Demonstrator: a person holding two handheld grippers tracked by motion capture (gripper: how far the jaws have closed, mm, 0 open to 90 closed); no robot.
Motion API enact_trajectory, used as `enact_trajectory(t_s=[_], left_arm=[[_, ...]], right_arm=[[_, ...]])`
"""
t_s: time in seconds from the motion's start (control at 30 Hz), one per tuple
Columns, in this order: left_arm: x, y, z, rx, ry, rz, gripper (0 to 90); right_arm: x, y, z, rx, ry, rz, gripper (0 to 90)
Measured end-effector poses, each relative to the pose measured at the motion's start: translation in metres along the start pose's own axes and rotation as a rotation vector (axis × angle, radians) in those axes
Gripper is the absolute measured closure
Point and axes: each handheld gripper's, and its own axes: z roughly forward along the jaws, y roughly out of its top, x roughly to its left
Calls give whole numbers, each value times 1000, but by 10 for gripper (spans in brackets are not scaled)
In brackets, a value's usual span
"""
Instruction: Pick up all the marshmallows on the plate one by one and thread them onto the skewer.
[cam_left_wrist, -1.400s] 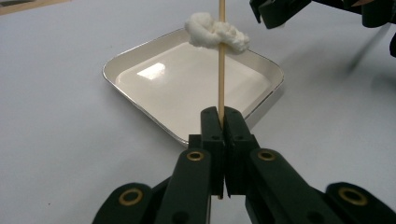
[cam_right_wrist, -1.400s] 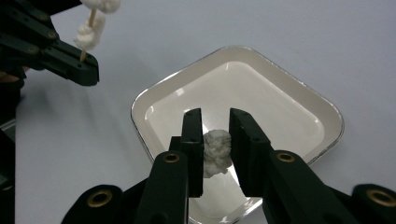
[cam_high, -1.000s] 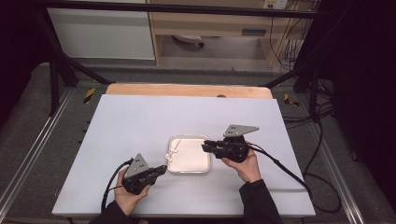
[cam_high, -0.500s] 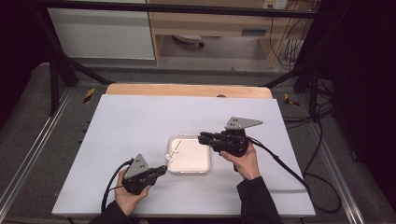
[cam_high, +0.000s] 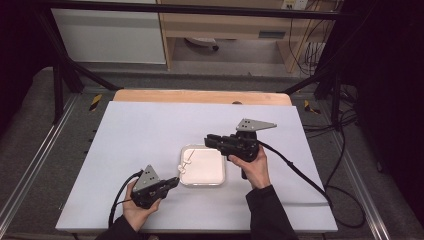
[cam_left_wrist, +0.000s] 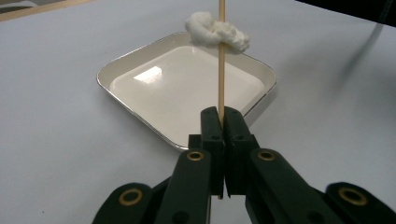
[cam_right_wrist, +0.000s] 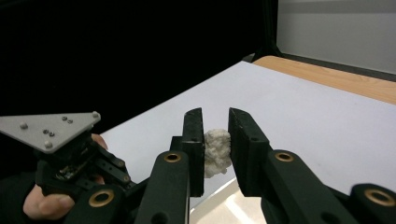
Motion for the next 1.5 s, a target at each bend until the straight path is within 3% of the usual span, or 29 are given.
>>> enact_trajectory(t_s=[0.53, 1.03, 1.43, 1.5], left_arm=[[0, 1, 0, 1, -2, 6, 886], [0, 0, 2, -10, -9, 16, 886], [0, 0, 1, -33, -12, -7, 887], [-1, -1, -1, -17, 6, -15, 887]], right_arm=[[1, -9, 26, 23, 66, 45, 765], [2, -15, 33, 33, 102, 72, 770], [7, -20, 36, 9, 118, 96, 790], [7, -21, 36, 7, 120, 99, 791]])
